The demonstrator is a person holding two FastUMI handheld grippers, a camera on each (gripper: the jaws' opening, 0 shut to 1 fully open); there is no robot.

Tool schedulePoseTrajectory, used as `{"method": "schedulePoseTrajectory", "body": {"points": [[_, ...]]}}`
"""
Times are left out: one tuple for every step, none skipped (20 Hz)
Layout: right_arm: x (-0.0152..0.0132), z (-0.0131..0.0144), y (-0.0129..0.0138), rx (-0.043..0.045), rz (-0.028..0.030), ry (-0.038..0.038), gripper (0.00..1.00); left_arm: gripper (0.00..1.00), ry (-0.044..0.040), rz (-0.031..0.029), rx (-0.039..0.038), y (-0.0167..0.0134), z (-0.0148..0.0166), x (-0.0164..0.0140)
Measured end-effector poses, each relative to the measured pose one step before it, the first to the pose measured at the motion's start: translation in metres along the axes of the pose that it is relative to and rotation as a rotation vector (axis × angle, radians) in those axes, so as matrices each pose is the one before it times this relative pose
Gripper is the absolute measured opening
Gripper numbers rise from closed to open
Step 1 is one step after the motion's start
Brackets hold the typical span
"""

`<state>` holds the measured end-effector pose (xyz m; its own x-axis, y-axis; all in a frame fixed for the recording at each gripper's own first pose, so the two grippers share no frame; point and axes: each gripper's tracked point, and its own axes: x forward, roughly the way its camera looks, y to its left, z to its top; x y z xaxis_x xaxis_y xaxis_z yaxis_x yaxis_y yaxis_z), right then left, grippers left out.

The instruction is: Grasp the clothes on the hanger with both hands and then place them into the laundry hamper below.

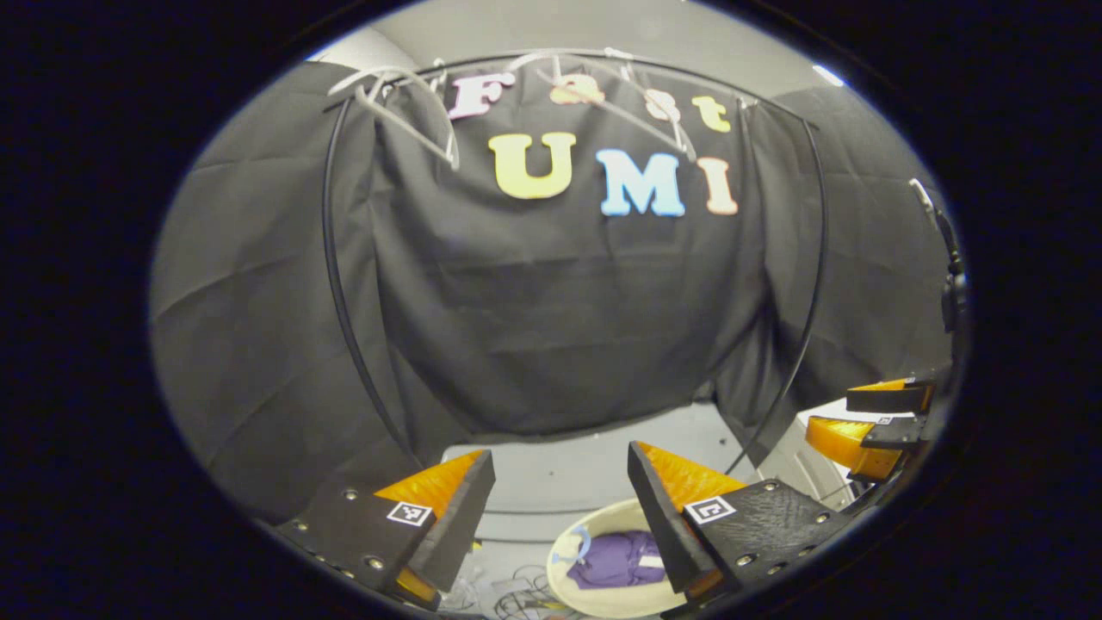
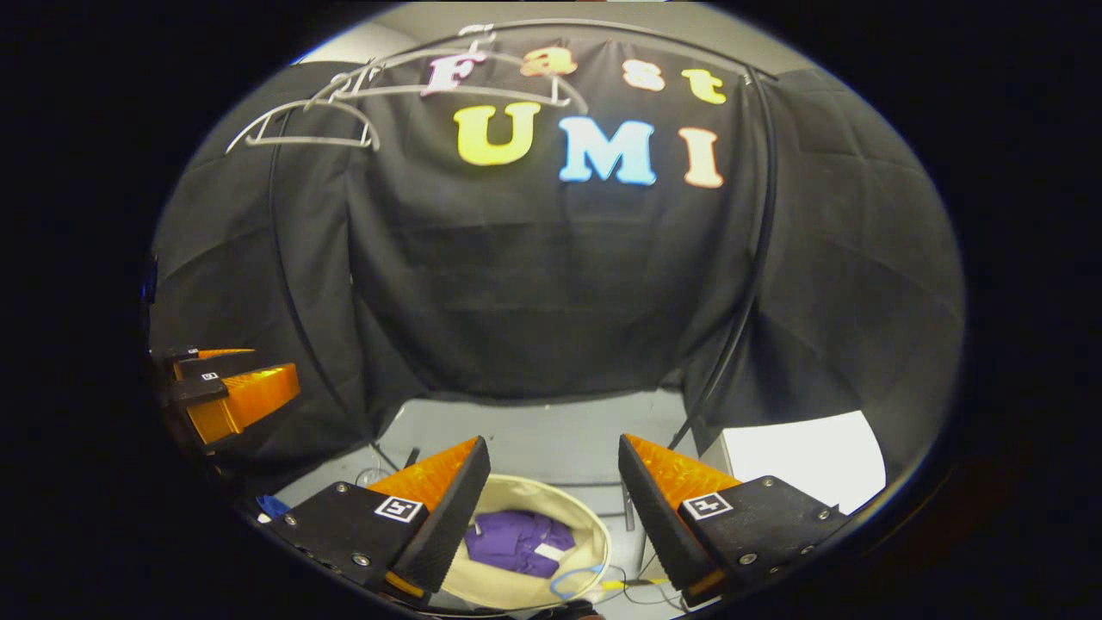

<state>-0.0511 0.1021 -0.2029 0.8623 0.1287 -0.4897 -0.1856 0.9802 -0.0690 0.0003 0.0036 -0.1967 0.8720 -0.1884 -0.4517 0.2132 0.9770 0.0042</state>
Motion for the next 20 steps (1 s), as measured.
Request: {"method": "schedulePoseTrajectory", "body": {"points": [[-0.00573, 0.01798, -0.00489, 0.00588, -0.01127, -0.04161, 0.94, 0.84, -0.0362, 0.01161, 0.00459, 0.00434, 0.02448, -0.00475], [-0.00597, 0.01653, -0.00512, 0.00655, -0.00598, -0.0356, 0.92, 0.84, -0.03741, 0.01141, 0.00458, 0.00348, 0.02298, -0.00253], [-0.00491, 0.01673, -0.00429, 0.00818, -0.00232, -0.03153, 0.92, 0.84, -0.03725, 0.01153, 0.00225, 0.00269, 0.01919, -0.00658], [-0.00509, 0.01862, -0.0056, 0.00545, -0.00365, -0.03334, 0.94, 0.96, -0.0308, 0.00939, -0.00013, -0.00017, 0.01896, -0.00192], [-0.00558, 0.01834, -0.00579, 0.00093, -0.00355, -0.03599, 0.92, 0.96, -0.02481, 0.00714, -0.00337, -0.00185, 0.01852, -0.00209], [-0.00554, 0.01979, -0.00644, -0.00173, -0.00204, -0.03616, 0.93, 0.96, -0.02479, 0.0078, -0.00604, -0.00324, 0.0163, -0.0024], [-0.00495, 0.01775, -0.00777, -0.00727, 0.00156, -0.03307, 0.92, 0.96, -0.01825, 0.00844, -0.00418, -0.00388, 0.01366, -0.00816], [0.00049, 0.01589, -0.01101, -0.01013, 0.00084, -0.02867, 0.92, 0.96, -0.01069, 0.00897, -0.00282, -0.0026, 0.01324, -0.00573], [-0.00555, 0.01193, -0.00811, -0.01228, -0.00442, -0.02044, 0.92, 0.96, -0.00909, 0.00631, -0.00332, -0.00242, 0.01001, -0.00544], [-0.00614, 0.01252, -0.00947, -0.00718, -0.00528, -0.02166, 0.92, 0.96, -0.00591, -0.00534, -0.00257, -0.0051, 0.01151, -0.00246], [-0.00947, 0.0097, -0.00841, -0.00039, -0.00911, -0.02353, 0.92, 0.96, -0.00445, -0.00914, -0.0044, -0.00416, 0.00853, -0.00297], [-0.01104, 0.00907, -0.00624, 0.00507, -0.00724, -0.02272, 0.92, 0.96, -0.00714, -0.00342, -0.00333, -0.0043, 0.00992, -0.00229], [-0.00682, 0.00804, -0.0101, 0.00576, -0.00957, -0.01775, 0.92, 0.96, -0.01271, 0.00371, -0.00087, -0.00248, 0.01242, -0.00238], [-0.00408, 0.00851, -0.0101, 0.00619, -0.01413, -0.01651, 0.93, 0.96, -0.01453, 0.00407, 0.00228, -0.00306, 0.01135, -0.0036], [-0.00445, 0.00676, -0.01037, 0.00926, -0.01769, -0.01393, 0.93, 0.96, -0.0138, 0.00708, 0.00144, -0.00327, 0.00956, -0.00455], [-0.00331, 0.00502, -0.00884, 0.01227, -0.01519, -0.0139, 0.92, 0.9, -0.01911, 0.00491, 0.00251, -0.00192, 0.00891, -0.00331], [-0.00375, 0.0045, -0.00773, 0.01396, -0.01449, -0.01367, 0.92, 0.96, -0.01751, 0.0083, 0.00426, -0.00137, 0.01071, -0.00798], [-0.00412, 0.00356, -0.00721, 0.01411, -0.0127, -0.01085, 0.92, 0.96, -0.01874, 0.01091, 0.00899, 0.00257, 0.00889, -0.00561], [-0.00269, 0.00331, -0.00681, 0.01054, -0.01139, -0.00814, 0.92, 0.96, -0.01904, 0.00922, 0.00985, 0.00189, 0.00756, -0.00445], [-0.00343, 0.00207, -0.00515, 0.00811, -0.00958, -0.00686, 0.92, 0.96, -0.01824, 0.00649, 0.00767, 0.00134, 0.00786, -0.00345]]}}
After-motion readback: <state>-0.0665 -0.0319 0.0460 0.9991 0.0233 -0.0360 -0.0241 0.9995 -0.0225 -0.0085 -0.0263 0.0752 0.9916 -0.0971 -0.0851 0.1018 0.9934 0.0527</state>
